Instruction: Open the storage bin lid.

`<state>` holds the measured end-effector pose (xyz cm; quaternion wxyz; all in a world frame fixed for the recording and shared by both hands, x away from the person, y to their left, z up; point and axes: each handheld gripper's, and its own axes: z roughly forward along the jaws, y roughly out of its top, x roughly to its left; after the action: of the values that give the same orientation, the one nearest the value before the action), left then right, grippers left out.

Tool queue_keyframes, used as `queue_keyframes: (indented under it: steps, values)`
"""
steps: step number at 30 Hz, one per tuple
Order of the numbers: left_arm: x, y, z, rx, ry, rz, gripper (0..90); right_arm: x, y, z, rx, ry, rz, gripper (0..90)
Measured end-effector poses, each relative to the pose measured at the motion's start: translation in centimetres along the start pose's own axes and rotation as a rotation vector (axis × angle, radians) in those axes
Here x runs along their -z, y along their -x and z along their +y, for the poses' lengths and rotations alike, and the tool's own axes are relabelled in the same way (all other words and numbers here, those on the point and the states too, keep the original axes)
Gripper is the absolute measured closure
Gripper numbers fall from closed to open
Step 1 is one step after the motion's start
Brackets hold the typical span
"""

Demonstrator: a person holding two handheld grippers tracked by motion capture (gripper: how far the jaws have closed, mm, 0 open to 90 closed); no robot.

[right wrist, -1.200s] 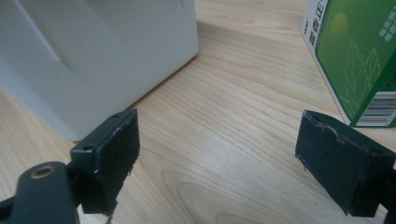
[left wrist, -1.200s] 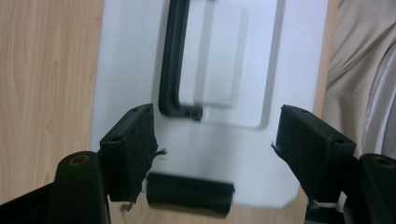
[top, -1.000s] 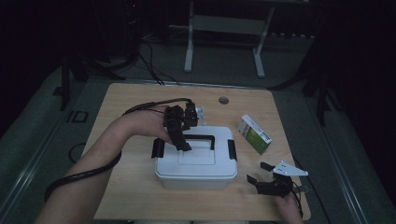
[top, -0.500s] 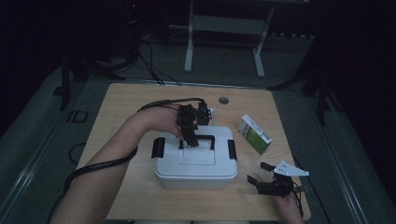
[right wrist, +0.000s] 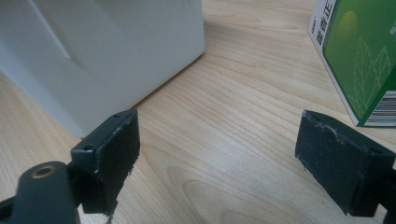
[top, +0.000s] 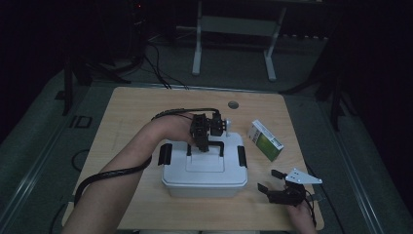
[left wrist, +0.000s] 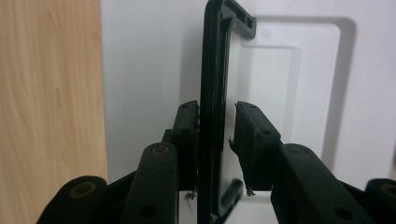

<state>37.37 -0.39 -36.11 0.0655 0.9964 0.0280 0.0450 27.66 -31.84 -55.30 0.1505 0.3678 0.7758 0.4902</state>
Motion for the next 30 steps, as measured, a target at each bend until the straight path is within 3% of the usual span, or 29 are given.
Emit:
queue_keyframes:
  steps: [3, 12, 21, 30]
  values:
    - [-0.1, 0.0, 0.1, -0.006, -0.007, -0.012, 79.5, 0.0, 0.0, 0.0, 0.003, -0.002, 0.000, 13.8]
    - [0.3, 0.3, -0.2, -0.013, 0.007, -0.068, 83.5, -0.1, 0.0, 0.0, 0.004, -0.006, 0.002, 14.0]
    - [1.9, 0.4, -0.5, -0.024, 0.012, -0.045, 83.7, -0.1, 0.0, 0.0, 0.003, -0.011, 0.005, 14.0]
    - [4.2, 0.4, -1.7, -0.003, 0.038, -0.016, 83.6, -0.1, -0.1, 0.0, 0.001, -0.013, 0.005, 14.0]
